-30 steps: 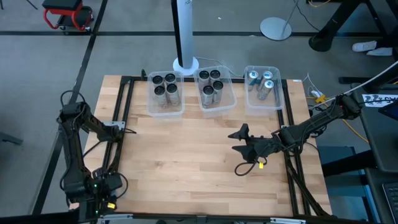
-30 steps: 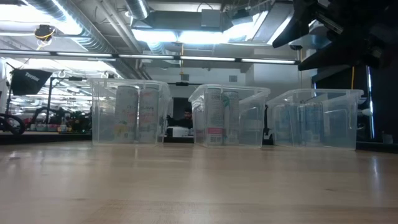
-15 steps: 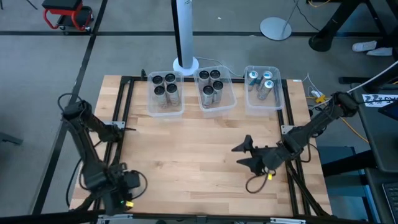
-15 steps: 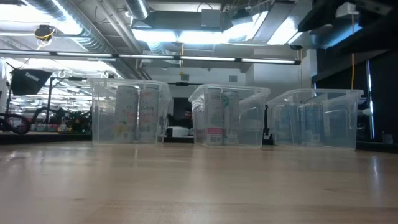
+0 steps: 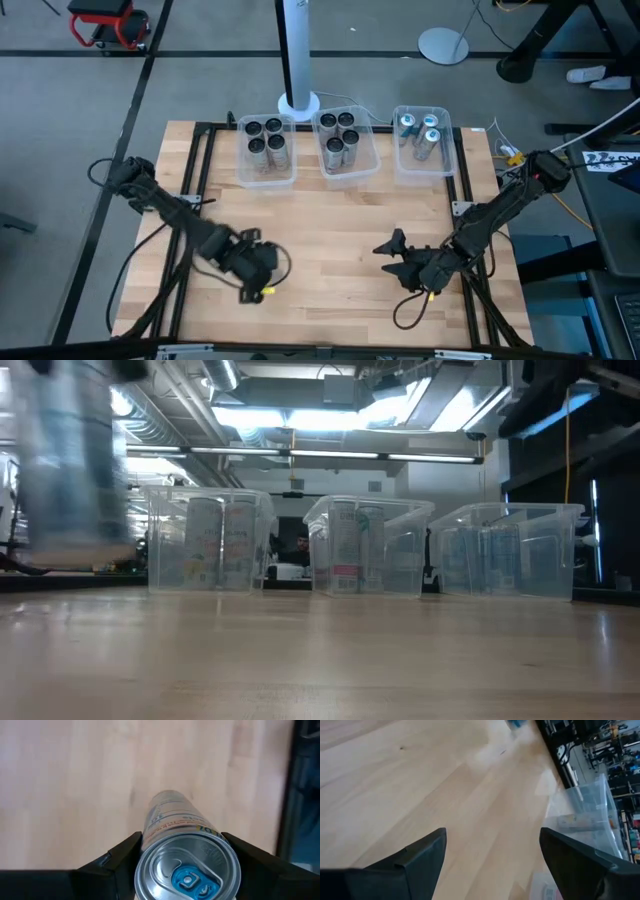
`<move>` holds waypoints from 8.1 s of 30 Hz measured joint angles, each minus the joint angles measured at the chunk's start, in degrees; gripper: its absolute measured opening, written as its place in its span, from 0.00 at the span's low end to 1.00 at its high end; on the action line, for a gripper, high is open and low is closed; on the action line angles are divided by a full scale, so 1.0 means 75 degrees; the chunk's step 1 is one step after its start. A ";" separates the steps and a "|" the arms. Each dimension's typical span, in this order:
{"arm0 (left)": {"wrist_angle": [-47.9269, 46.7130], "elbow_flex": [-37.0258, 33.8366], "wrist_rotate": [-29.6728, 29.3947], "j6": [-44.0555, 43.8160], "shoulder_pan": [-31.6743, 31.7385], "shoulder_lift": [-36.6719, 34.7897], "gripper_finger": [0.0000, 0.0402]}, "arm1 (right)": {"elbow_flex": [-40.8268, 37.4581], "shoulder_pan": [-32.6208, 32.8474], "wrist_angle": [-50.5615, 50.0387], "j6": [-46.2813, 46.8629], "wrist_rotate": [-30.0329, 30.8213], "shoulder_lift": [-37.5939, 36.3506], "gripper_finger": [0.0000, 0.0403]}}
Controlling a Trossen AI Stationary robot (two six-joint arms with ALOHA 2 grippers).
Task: Sort soda cans
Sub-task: Put the white and blue soda can into the right transparent bin
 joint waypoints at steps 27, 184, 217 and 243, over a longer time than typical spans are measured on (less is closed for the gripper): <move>0.1834 0.0005 0.1275 0.3064 0.2349 0.1149 0.66 | 0.0000 0.0000 -0.0012 0.0006 -0.0291 0.0295 0.79; 0.5661 -0.5595 -0.5958 0.1705 -0.2020 -0.3998 0.81 | 0.3336 -0.6341 -0.5277 0.0591 0.0468 -0.1871 0.58; 0.5673 -0.5595 -0.5961 0.1886 -0.1853 -0.3998 0.81 | -0.1711 -1.1494 0.2008 -0.0727 -0.3184 -0.2083 0.58; 0.5673 -0.5595 -0.5961 0.1803 -0.1655 -0.3989 0.81 | -0.2311 -1.1555 0.2930 -0.0795 -0.2533 -0.2034 0.71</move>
